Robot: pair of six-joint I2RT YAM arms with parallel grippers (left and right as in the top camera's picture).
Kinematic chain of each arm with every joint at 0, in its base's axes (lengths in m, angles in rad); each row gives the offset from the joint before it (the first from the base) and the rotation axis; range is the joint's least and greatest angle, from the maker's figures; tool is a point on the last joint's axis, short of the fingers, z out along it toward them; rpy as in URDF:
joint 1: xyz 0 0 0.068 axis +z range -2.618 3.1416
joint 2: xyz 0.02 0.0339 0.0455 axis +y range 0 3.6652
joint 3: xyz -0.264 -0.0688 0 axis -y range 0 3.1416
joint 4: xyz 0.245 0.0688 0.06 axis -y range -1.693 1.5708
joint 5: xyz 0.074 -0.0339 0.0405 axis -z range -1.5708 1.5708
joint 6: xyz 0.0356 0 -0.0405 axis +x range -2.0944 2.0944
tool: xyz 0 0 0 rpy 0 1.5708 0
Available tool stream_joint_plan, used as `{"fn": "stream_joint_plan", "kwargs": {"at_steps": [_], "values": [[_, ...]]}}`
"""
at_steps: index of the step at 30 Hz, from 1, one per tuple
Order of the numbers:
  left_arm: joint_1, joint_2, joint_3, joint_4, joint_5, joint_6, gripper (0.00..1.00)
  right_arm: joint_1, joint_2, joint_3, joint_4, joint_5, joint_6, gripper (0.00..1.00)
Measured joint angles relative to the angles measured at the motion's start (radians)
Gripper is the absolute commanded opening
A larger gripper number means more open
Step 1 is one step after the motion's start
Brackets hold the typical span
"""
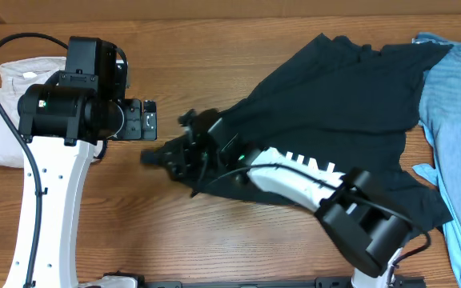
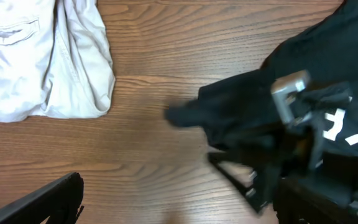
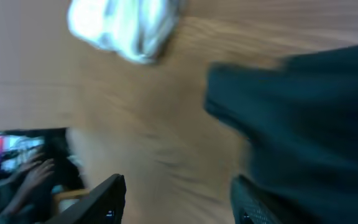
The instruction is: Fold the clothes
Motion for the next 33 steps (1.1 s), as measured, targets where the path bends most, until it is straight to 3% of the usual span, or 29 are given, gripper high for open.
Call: {"fn": "stream_joint_plan", "kwargs": {"at_steps": [7,12,15,19,21,27,33], "values": [[0.000,0.028,0.000,0.061,0.093,0.005,0.96,-0.219,-0.186,0.002,-0.404,0.135,-0.195,0.63],[-0.007,0.180,0.002,0.095,0.216,0.108,0.91,-0.394,-0.307,0.003,-0.632,0.175,-0.269,0.63],[-0.033,0.319,0.002,0.214,0.322,0.213,0.97,-0.487,-0.344,0.003,-0.727,0.184,-0.286,0.63],[-0.088,0.491,0.002,0.468,0.451,0.322,0.96,-0.557,-0.351,0.002,-0.835,0.187,-0.301,0.63],[-0.116,0.557,0.002,0.544,0.478,0.347,0.91,-0.557,-0.351,0.002,-0.874,0.187,-0.320,0.63],[-0.154,0.733,0.002,0.703,0.494,0.379,0.60,-0.556,-0.351,0.002,-0.914,0.184,-0.348,0.63],[-0.158,0.822,0.002,0.827,0.491,0.391,0.47,-0.556,-0.351,0.002,-0.945,0.184,-0.354,0.63]]}}
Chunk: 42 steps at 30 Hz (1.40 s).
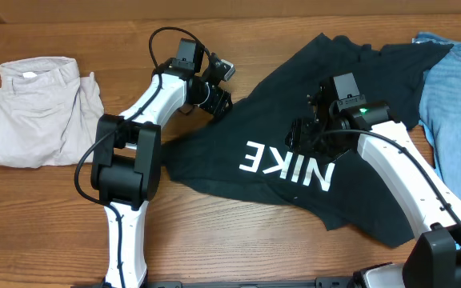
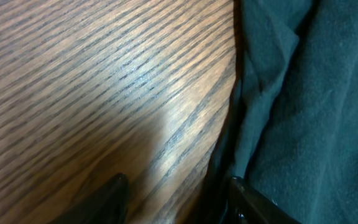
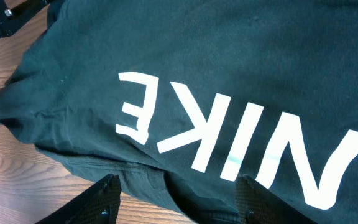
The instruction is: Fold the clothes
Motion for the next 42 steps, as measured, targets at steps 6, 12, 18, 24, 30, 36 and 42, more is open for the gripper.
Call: {"fn": "stream_joint_plan", "kwargs": {"at_steps": [6,12,18,24,30,36,42], "values": [[-0.013,0.009,0.000,0.013,0.014,0.000,0.04,0.000,0.000,0.000,0.000,0.001,0.000,0.63],[-0.014,0.010,0.000,-0.034,0.062,0.000,0.49,0.000,0.000,0.000,0.000,0.005,0.000,0.63],[-0.016,0.010,0.006,-0.062,0.089,0.003,0.04,0.000,0.000,0.000,0.001,0.032,0.000,0.63],[-0.018,0.011,0.005,0.026,-0.114,-0.070,0.04,0.000,0.000,0.000,0.000,0.044,0.000,0.63],[0.049,0.013,0.021,0.154,-0.480,-0.318,0.04,0.000,0.000,0.000,-0.002,0.045,0.000,0.63],[0.247,0.019,0.145,0.191,-0.486,-0.452,0.39,0.000,0.000,0.000,-0.040,0.047,0.000,0.65],[0.328,0.020,0.339,-0.045,-0.403,-0.415,0.94,0.000,0.000,0.000,-0.068,0.127,0.000,0.79]]}}
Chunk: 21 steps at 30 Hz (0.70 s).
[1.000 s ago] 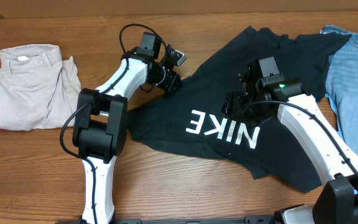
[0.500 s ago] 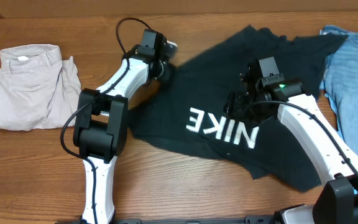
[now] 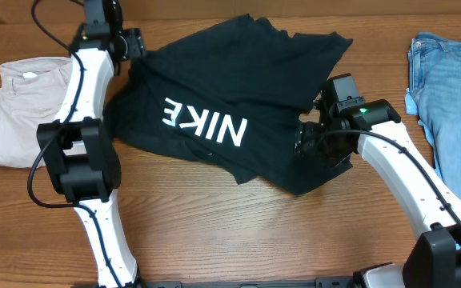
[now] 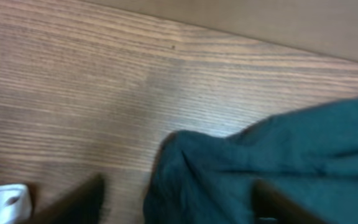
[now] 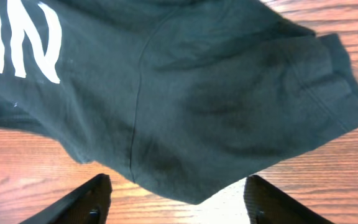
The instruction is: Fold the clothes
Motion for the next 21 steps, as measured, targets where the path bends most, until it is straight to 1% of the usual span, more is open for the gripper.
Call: {"fn": "stream_joint_plan", "kwargs": {"at_steps": [1,2,3,4,6,8,9,12,14,16,18,19,20,21], "values": [[-0.001,0.000,0.035,-0.058,0.013,0.015,0.97,0.000,0.000,0.000,0.002,0.008,-0.002,0.79],[-0.002,0.000,0.056,-0.092,0.021,0.028,0.97,0.000,0.000,0.000,0.005,0.013,-0.001,0.80],[-0.008,0.000,0.106,-0.169,0.037,0.051,0.97,0.000,0.000,-0.001,0.014,0.018,0.000,0.80],[-0.014,0.000,0.136,-0.214,0.050,0.067,0.97,0.000,0.000,-0.005,0.030,0.022,0.000,0.79],[-0.029,0.000,0.208,-0.317,0.070,0.095,0.91,-0.001,0.000,-0.021,0.051,0.034,0.003,0.76],[-0.051,0.000,0.286,-0.443,0.095,0.112,0.77,-0.004,0.000,-0.040,0.064,0.048,0.004,0.73],[-0.061,0.001,0.323,-0.510,0.114,0.125,0.74,-0.014,0.005,-0.054,0.083,0.060,0.006,0.73],[-0.102,0.002,0.434,-0.728,0.194,0.136,0.72,-0.044,0.032,-0.072,0.120,0.081,0.027,0.75],[-0.134,0.002,0.463,-0.838,0.240,0.138,0.66,-0.076,0.069,-0.080,0.137,0.093,0.035,0.81],[-0.172,0.002,0.464,-0.908,0.258,0.151,0.63,-0.104,0.092,-0.088,0.142,0.101,0.042,0.85],[-0.226,0.002,0.464,-0.952,0.252,0.161,0.63,-0.130,0.095,-0.092,0.146,0.102,0.048,0.85],[-0.269,0.002,0.464,-0.973,0.230,0.163,0.63,-0.149,0.095,-0.092,0.154,0.101,0.048,0.86],[-0.305,0.002,0.464,-0.989,0.208,0.163,0.59,-0.162,0.095,-0.092,0.154,0.100,0.048,0.86],[-0.343,0.002,0.464,-1.014,0.177,0.155,0.59,-0.184,0.095,-0.092,0.154,0.097,0.049,0.86]]}}
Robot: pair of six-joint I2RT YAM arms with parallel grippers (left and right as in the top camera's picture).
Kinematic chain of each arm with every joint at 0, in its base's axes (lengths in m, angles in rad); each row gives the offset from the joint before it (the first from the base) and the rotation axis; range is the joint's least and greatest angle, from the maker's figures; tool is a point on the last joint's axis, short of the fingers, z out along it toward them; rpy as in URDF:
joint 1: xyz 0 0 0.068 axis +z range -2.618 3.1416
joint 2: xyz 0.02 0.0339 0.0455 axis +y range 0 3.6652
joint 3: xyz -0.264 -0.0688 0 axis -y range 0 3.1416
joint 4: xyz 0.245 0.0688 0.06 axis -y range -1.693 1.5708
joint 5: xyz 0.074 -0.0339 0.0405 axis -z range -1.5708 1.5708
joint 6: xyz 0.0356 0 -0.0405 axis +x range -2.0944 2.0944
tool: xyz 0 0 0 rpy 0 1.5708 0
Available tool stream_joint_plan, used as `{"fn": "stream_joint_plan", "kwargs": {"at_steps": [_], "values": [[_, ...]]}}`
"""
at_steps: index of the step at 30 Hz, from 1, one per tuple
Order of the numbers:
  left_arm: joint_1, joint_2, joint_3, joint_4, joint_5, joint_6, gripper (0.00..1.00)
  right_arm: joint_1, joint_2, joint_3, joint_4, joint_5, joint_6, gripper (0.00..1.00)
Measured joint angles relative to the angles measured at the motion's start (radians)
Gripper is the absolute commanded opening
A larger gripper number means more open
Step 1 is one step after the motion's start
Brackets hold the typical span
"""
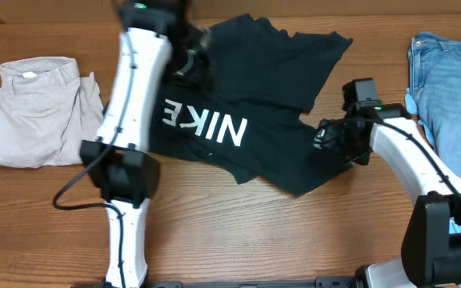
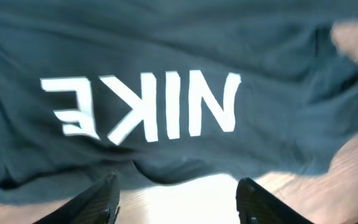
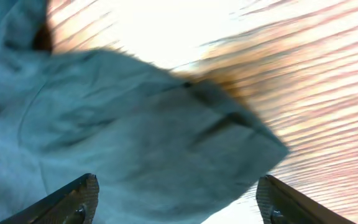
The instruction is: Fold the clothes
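A black T-shirt with a white NIKE print lies crumpled across the back middle of the table. My left gripper hangs open above the print, near the shirt's left part, with nothing between its fingers. My right gripper stands wide open just over the shirt's lower right corner, seen in the overhead view beside that corner. The right wrist view is blurred.
Folded beige trousers lie at the left end of the wooden table. Blue jeans lie along the right edge, apart from the shirt.
My left gripper was at the shirt's far left corner by the table's back edge; now it hangs over the shirt by the print. The right gripper has shifted a little to the right. The shirt lies as before.
At first the shirt lay at the right, reaching the jeans, with my right gripper at its left tip. Then the print showed, with the left gripper at the shirt's upper left edge. Then the shirt lay further left, off the jeans. Now both grippers hang open over it.
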Motion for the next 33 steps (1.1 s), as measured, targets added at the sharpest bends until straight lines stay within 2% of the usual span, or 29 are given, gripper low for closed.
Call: {"fn": "stream_joint_plan", "kwargs": {"at_steps": [4,7,13,14,18,20,21,22,24,27,30,33], "values": [[-0.129,0.000,-0.007,-0.035,-0.087,-0.060,0.58,-0.100,0.000,0.000,-0.008,-0.043,0.000,0.88],[-0.218,0.000,-0.051,-0.034,-0.116,-0.150,0.57,-0.171,0.000,0.000,-0.027,-0.084,0.000,0.88],[-0.341,-0.020,-0.254,-0.032,-0.177,-0.317,0.55,-0.204,0.000,0.000,-0.038,-0.114,0.000,0.89],[-0.360,-0.044,-0.326,-0.031,-0.188,-0.352,0.56,-0.204,0.000,0.000,-0.038,-0.120,0.000,0.89],[-0.384,-0.199,-0.567,-0.025,-0.245,-0.461,0.78,-0.204,0.000,0.000,-0.039,-0.126,0.000,0.90],[-0.382,-0.309,-0.705,0.059,-0.253,-0.499,0.81,-0.204,0.000,0.000,-0.040,-0.132,0.000,0.90],[-0.370,-0.431,-0.858,0.241,-0.195,-0.516,0.81,-0.204,0.000,0.000,-0.039,-0.135,0.000,0.90],[-0.363,-0.468,-0.910,0.307,-0.156,-0.525,0.80,-0.204,0.000,0.000,-0.039,-0.136,0.000,0.90],[-0.352,-0.528,-1.053,0.530,-0.053,-0.544,0.78,-0.204,0.000,0.000,-0.040,-0.138,0.000,0.90],[-0.348,-0.521,-1.255,0.727,0.092,-0.603,0.73,-0.204,0.000,0.000,-0.042,-0.139,0.000,0.90],[-0.348,-0.486,-1.380,0.867,0.187,-0.680,0.69,-0.204,0.000,0.000,-0.041,-0.139,0.000,0.90],[-0.348,-0.480,-1.394,0.892,0.206,-0.727,0.70,-0.204,0.000,0.000,-0.047,-0.139,0.000,0.90]]}}
